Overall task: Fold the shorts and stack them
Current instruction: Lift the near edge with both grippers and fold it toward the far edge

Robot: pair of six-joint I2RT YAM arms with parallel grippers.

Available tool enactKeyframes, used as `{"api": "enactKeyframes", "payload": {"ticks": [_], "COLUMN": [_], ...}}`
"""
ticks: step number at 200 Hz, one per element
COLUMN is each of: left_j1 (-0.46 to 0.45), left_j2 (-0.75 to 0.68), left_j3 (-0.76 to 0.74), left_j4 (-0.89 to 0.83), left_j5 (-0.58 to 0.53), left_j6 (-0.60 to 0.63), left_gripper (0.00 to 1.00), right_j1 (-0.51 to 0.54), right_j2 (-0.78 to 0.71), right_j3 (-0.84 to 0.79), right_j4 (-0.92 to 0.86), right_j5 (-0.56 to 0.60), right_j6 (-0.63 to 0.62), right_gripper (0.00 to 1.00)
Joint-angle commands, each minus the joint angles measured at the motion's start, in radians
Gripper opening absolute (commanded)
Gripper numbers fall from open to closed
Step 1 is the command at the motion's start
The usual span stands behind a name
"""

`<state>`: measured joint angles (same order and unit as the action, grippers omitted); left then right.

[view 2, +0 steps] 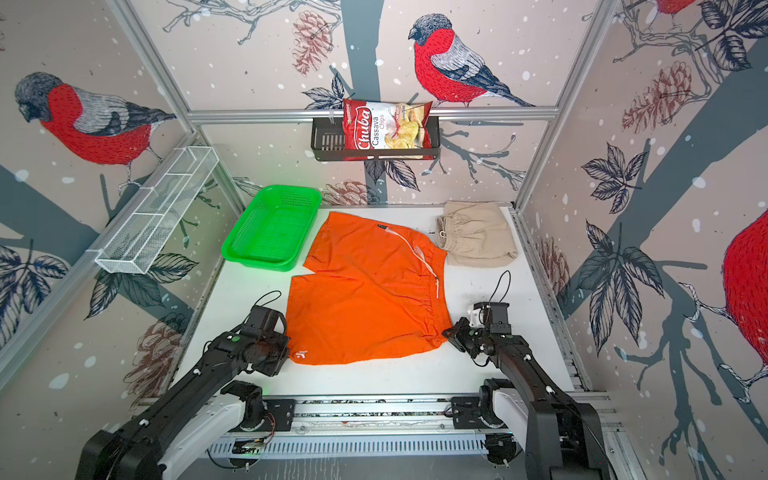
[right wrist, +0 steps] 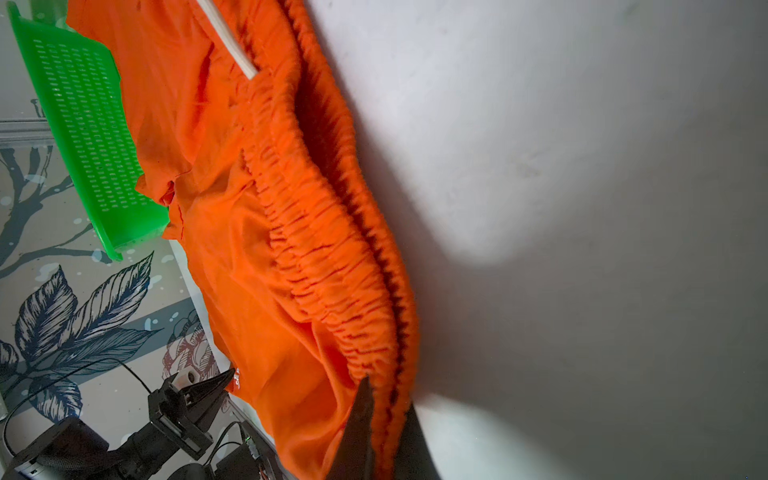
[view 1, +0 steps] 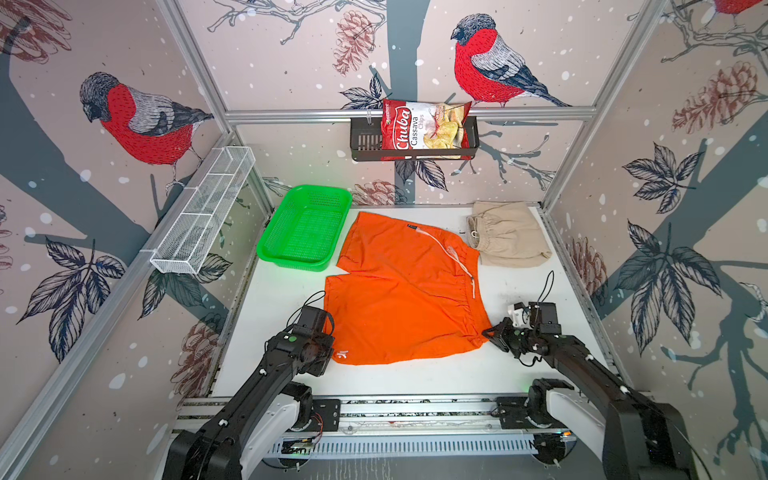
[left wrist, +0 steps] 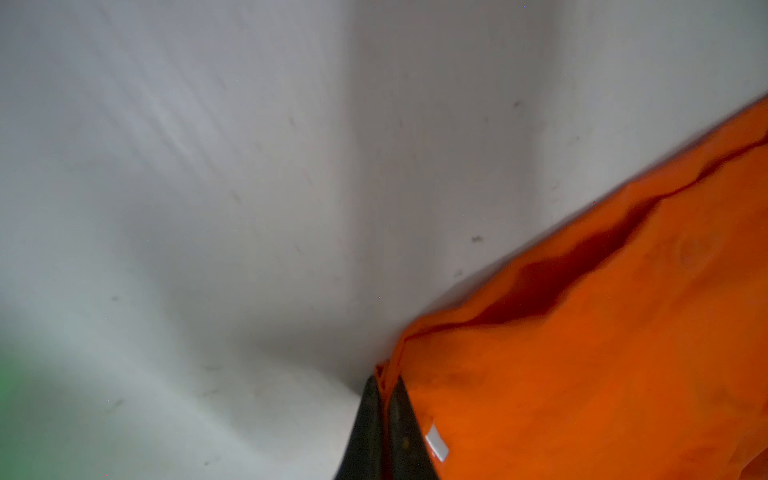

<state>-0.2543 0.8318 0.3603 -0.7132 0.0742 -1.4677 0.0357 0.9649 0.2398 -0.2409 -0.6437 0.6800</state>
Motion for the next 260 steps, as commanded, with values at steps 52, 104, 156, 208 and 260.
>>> {"api": "enactKeyframes", "payload": {"ticks": [52,104,156,208,260], "left_j1": [0.001,0.000,0.000,0.000,0.000], "left_j2": [-0.240,-0.344,-0.344,-0.208,-0.029], "left_j3": [0.084,0.202,0.343,0.524,0.657], "left_j4": [-0.258,-0.393,-0.456,-0.363,-0.151], "left_j5": [-0.067,-0.136,-0.200,-0.291,-0.333], "left_j6": [-0.036,0.034,0.131,0.332,0.508], "left_gripper": [0.00,0.00,0.00,0.00,0.00], "right_j1": [0.145,0.184,0.188,0.188,0.174], "right_j2": [-0.265,-0.466,-0.545,-0.488,-0.332], "right_j3": [-0.023,0.110,0.332,0.447,0.555], "right_j4": [-0.224,-0.491,-0.768,-0.737,-0.756], "right_j5": [0.084,0.157,0.234,0.216,0.257], "right_j6": [0.139,0.190,0.179,0.161,0.098], "right_gripper": [0.01,0.01,0.01,0.01,0.02]}}
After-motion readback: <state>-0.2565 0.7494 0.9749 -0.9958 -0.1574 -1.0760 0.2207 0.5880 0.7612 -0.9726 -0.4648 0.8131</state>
